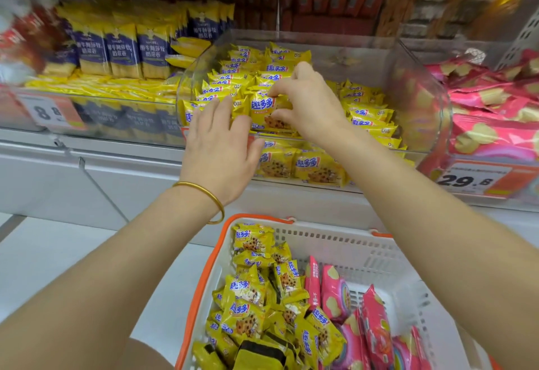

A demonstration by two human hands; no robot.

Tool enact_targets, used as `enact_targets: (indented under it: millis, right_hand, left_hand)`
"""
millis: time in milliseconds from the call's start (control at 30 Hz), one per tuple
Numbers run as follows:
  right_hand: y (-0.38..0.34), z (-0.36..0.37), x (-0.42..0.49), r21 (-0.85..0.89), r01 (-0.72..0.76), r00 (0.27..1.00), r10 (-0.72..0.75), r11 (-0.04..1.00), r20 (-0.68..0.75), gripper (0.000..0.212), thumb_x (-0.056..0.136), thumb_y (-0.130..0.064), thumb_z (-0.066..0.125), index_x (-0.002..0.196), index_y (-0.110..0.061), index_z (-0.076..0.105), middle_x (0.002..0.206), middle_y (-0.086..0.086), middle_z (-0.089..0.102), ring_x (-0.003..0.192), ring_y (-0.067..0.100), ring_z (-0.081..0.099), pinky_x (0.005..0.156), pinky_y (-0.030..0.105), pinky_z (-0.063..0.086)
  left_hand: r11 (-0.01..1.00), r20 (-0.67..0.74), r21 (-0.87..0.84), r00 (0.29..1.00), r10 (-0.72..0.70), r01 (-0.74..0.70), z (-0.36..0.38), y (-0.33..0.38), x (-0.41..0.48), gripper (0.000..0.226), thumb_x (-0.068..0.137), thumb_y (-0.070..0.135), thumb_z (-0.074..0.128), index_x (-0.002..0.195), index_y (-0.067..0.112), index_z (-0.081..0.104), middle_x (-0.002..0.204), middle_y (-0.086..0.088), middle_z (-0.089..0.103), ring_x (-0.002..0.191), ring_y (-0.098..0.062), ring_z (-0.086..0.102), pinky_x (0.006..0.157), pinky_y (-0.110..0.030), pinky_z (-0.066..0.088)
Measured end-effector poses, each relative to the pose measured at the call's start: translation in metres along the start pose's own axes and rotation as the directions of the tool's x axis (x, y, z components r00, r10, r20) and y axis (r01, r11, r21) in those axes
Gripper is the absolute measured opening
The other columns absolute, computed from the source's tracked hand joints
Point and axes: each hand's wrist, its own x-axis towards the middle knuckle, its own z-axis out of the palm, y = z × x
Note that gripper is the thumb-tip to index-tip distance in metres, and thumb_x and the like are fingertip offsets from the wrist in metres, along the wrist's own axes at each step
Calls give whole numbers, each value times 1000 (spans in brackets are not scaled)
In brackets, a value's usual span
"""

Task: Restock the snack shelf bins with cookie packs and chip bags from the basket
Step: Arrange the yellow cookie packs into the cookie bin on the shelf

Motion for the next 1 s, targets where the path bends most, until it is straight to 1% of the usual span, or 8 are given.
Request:
enact_targets:
  millis: [200, 367, 467, 567, 667, 833, 933, 1000]
  right_hand:
    - [7, -15, -10, -74, -6, 999, 9, 997, 49, 54, 86, -35, 66, 135, -30, 46, 122, 1, 50, 119, 25, 38, 89, 39, 42]
    - [7, -33, -60, 31, 65, 977, -57, 997, -206, 41, 86, -19, 63, 126, -21, 54, 118, 1, 56, 110, 26, 48, 87, 35, 40]
    - [4, -18, -108, 244, 116, 955, -40, 963, -295, 30, 81, -12, 59, 110, -16, 62, 102, 2, 61, 91, 19, 57, 73, 31, 44]
    - [5, 36, -167, 348, -57, 988, 2, 936, 156, 22, 82, -9, 59, 102, -15, 66, 94, 2, 64, 83, 16, 58, 77, 34, 48]
    - [10, 94, -218, 287, -259, 750, 4, 922, 662, 20, 86, -16, 62, 105, -11, 66, 98, 6, 67, 88, 18, 60, 82, 34, 46]
    - [-12, 126, -251, 303, -617, 411, -30, 726, 911, 57, 85, -51, 59, 112, -1, 58, 86, 2, 53, 80, 16, 54, 71, 30, 44]
    - [-26, 134, -262, 301, -548, 381, -87, 781, 920, 60, 79, -45, 71, 122, -8, 53, 109, 3, 52, 104, 19, 53, 89, 34, 47]
    - [-24, 136, -262, 337, -633, 397, -81, 697, 914, 48, 79, -32, 75, 117, -11, 55, 109, 3, 51, 107, 19, 52, 91, 35, 46]
  left_hand:
    - [995, 3, 74, 998, 65, -65, -7, 1, -8, 52, 87, 41, 29, 107, 6, 62, 139, -23, 43, 131, -42, 35, 108, -57, 28]
    - [988, -83, 43, 985, 148, -145, -21, 20, -31, 31, 84, 26, 46, 104, 8, 61, 124, -16, 54, 112, -38, 48, 88, -48, 43]
    - [970, 65, 20, 969, 239, -241, -12, 26, -49, 31, 80, 24, 45, 97, 4, 61, 112, -16, 57, 101, -38, 52, 78, -49, 47]
    - [958, 337, 24, 905, 261, -285, 3, 26, -70, 37, 85, 29, 40, 105, 7, 61, 117, -14, 55, 108, -35, 48, 86, -48, 47]
    - [956, 565, 84, 804, 186, -280, 16, 23, -84, 38, 94, 33, 42, 127, 16, 50, 138, -5, 40, 127, -25, 33, 103, -40, 35]
    - [945, 636, 119, 754, 162, -303, 23, 27, -89, 37, 95, 36, 42, 126, 18, 51, 137, -3, 41, 127, -23, 33, 103, -40, 35]
    - [945, 647, 112, 744, 165, -307, 26, 28, -87, 37, 95, 37, 41, 126, 19, 51, 137, -1, 40, 127, -22, 32, 102, -40, 37]
    - [944, 675, 82, 714, 184, -320, 29, 29, -87, 37, 96, 37, 42, 128, 21, 49, 136, 0, 40, 126, -21, 32, 102, -39, 37]
